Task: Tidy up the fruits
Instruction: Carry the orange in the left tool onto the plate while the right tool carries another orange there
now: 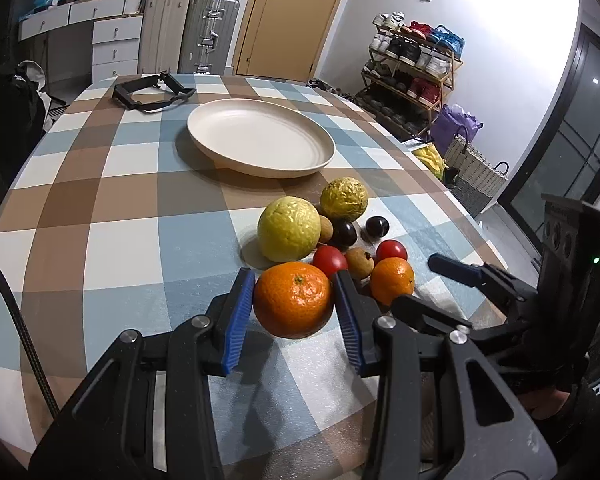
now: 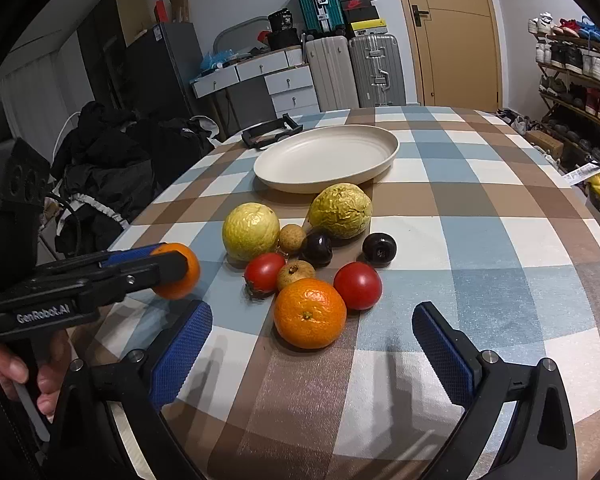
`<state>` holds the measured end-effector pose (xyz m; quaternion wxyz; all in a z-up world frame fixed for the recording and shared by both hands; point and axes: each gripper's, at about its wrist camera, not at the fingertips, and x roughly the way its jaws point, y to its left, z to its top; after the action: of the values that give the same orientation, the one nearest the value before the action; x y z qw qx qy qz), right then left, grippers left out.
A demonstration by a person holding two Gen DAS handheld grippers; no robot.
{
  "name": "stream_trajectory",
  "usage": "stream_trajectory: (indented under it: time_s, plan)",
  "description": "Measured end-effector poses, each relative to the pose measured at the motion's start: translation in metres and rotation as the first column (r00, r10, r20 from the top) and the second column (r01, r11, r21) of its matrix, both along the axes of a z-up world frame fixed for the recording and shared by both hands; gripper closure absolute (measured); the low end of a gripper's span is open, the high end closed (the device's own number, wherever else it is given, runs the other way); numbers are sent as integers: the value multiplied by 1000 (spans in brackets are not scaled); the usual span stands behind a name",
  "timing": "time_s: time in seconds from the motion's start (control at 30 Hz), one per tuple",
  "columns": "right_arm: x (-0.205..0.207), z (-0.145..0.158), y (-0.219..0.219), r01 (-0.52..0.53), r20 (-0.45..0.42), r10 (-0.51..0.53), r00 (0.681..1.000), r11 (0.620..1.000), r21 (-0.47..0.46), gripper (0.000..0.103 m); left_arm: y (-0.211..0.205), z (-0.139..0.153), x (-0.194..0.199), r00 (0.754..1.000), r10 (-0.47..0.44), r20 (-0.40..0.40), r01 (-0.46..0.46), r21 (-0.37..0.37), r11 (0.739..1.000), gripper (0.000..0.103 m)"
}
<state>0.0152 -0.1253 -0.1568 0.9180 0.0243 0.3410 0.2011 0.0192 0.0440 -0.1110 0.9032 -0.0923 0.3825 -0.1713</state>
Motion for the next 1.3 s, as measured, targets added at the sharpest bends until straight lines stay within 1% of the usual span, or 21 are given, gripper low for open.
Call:
stream_trajectory:
  time_s: [0.07,0.13,0.2,0.27,0.33,0.4,0.53,0.6,0.73,0.9,1.13,1.3]
  plan:
    - [1,-1,2,-4,-7,4,1000,1000,-5,10,1,0,0,1000,3,0,-3,-2,1000,66]
    - [3,-4,3,-4,-21,4,1000,1000,-14,21,2,0,-1,1000,10,1,-10,-1,1000,66]
    - [5,-7,4,-4,-36,4,999,1000,-10,25,3,0,0,1000,13,1,-13,-4,1000,66]
    - [7,-10,4,-4,-45,4,999,1000,-2,34,4,1,0,1000,17,5,-17,-2,1000,66]
    - [7,-11,4,-6,-50,6,999,1000,-2,51,4,1,1,1000,18,6,-18,-2,1000,66]
    - [8,-14,4,-14,-62,14,998,1000,4,58,4,2,2,1000,22,7,-22,-4,1000,66]
    - [7,-15,-1,-13,-61,16,998,999,42,61,7,4,4,999,33,11,-33,-6,999,66]
    - [3,-13,-5,-16,-44,19,999,998,62,61,7,6,7,999,38,14,-38,-4,999,66]
    - [-4,-3,-7,-29,15,29,999,998,57,61,8,11,16,999,42,16,-42,-4,999,66]
    - [-3,8,-13,-39,52,34,998,995,91,61,10,19,34,998,49,27,-49,-6,999,66]
    - [20,25,-28,-38,75,27,997,986,162,61,17,32,71,997,67,29,-67,-24,997,66]
    - [48,41,-34,-43,84,28,996,983,181,61,22,41,112,996,82,23,-81,-31,996,65]
